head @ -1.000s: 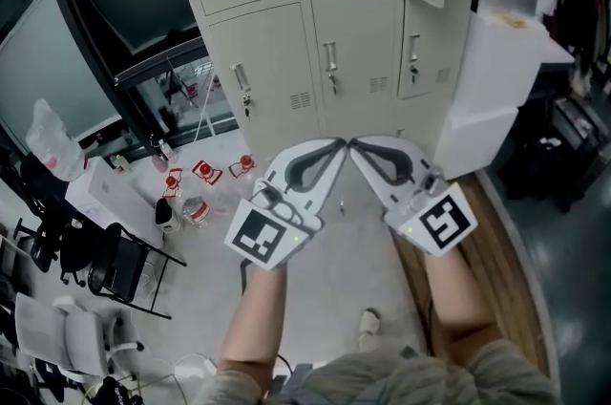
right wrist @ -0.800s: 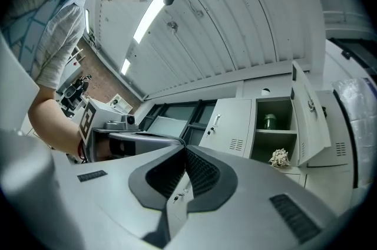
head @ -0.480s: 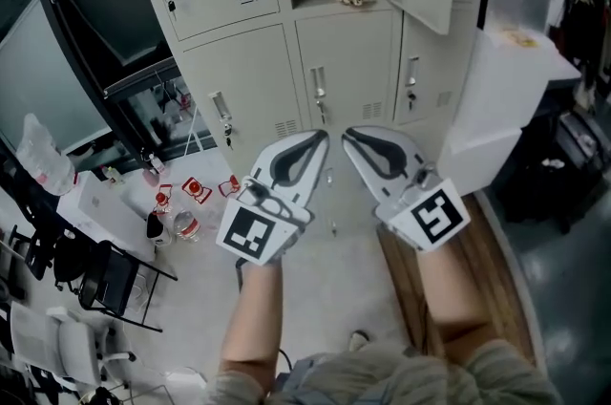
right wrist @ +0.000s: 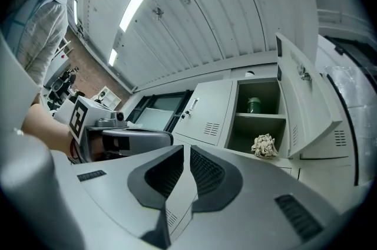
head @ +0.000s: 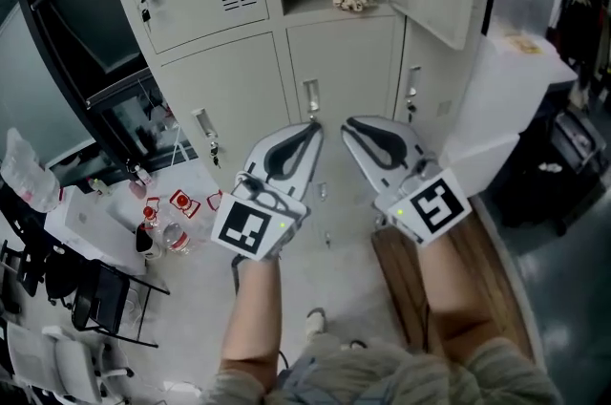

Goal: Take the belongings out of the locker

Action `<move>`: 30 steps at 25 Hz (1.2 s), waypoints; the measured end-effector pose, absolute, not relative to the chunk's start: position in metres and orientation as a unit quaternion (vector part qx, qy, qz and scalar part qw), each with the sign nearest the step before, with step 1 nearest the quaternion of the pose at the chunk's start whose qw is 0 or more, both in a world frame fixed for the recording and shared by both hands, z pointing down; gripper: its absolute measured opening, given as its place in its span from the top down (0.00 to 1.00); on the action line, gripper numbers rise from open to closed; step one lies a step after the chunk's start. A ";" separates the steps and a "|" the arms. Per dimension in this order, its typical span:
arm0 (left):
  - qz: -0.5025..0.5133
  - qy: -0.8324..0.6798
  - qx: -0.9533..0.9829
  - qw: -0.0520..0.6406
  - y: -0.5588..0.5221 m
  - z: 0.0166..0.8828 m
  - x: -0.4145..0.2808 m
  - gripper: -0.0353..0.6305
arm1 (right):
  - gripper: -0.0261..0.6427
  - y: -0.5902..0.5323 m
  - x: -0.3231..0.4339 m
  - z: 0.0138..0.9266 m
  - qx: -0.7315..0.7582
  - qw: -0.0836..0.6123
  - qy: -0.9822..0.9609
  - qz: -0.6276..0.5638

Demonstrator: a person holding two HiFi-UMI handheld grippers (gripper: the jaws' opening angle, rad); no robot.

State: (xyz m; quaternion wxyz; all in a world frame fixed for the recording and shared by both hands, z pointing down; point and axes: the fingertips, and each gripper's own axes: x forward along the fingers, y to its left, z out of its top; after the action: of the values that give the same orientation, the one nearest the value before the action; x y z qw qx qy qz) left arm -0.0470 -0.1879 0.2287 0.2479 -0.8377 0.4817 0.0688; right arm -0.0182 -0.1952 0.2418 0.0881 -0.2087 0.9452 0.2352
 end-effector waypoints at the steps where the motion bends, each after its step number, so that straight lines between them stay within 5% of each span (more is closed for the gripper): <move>1: 0.072 0.479 -0.838 0.251 -0.196 0.226 -0.050 0.94 | 0.95 -0.203 -0.021 0.240 -0.213 0.085 0.944 0.238; 30: 0.104 0.374 -0.889 0.243 -0.333 0.224 -0.114 0.94 | 0.93 -0.333 -0.089 0.232 -0.324 0.052 0.909 0.258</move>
State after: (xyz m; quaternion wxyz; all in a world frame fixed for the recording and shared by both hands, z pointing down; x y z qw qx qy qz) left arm -0.1145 -0.3334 0.2242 0.2427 -0.8892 0.3735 0.1044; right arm -0.0891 -0.3328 0.2320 0.0519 -0.3237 0.9087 0.2584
